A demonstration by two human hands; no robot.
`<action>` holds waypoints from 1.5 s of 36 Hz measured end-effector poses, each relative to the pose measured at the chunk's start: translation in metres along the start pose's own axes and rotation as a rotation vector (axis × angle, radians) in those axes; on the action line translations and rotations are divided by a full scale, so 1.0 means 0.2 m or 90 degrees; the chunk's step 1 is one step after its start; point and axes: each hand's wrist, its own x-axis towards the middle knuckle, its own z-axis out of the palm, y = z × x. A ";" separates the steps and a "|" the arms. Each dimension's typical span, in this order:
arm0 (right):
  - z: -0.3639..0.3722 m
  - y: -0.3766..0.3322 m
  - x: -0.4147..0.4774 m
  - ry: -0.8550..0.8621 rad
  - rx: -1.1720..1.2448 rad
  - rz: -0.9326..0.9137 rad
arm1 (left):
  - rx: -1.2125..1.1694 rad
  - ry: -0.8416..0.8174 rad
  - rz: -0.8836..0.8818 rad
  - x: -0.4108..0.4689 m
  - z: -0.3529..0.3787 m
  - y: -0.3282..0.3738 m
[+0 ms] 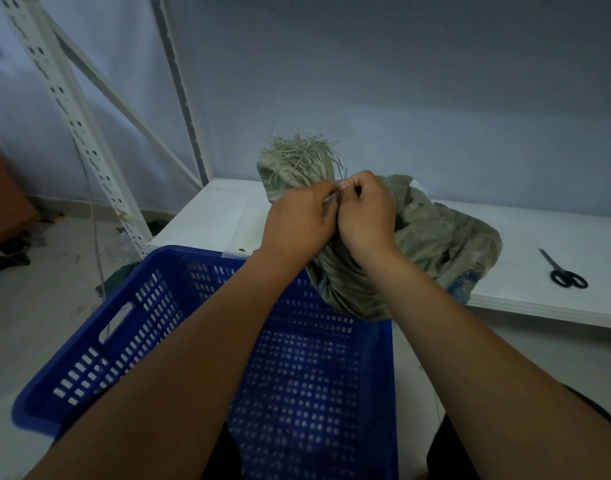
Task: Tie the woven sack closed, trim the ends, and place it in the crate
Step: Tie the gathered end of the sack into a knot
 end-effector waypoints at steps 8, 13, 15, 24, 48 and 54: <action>0.00 -0.01 0.00 -0.020 0.039 0.018 | -0.073 -0.040 -0.039 -0.01 0.01 0.00; -0.02 -0.02 0.01 -0.072 0.009 0.040 | -0.089 -0.052 -0.041 -0.01 0.02 -0.01; -0.03 -0.01 0.01 -0.097 -0.015 0.043 | -0.080 -0.064 -0.033 -0.02 0.04 -0.03; -0.03 -0.02 0.00 -0.080 0.037 0.087 | -0.088 -0.063 0.005 -0.01 0.05 -0.02; -0.15 0.03 0.12 -0.172 0.208 0.406 | -0.132 -0.165 0.126 -0.05 0.09 0.04; -0.14 0.00 0.08 -0.121 0.246 0.296 | -0.187 -0.199 0.066 -0.04 0.04 0.04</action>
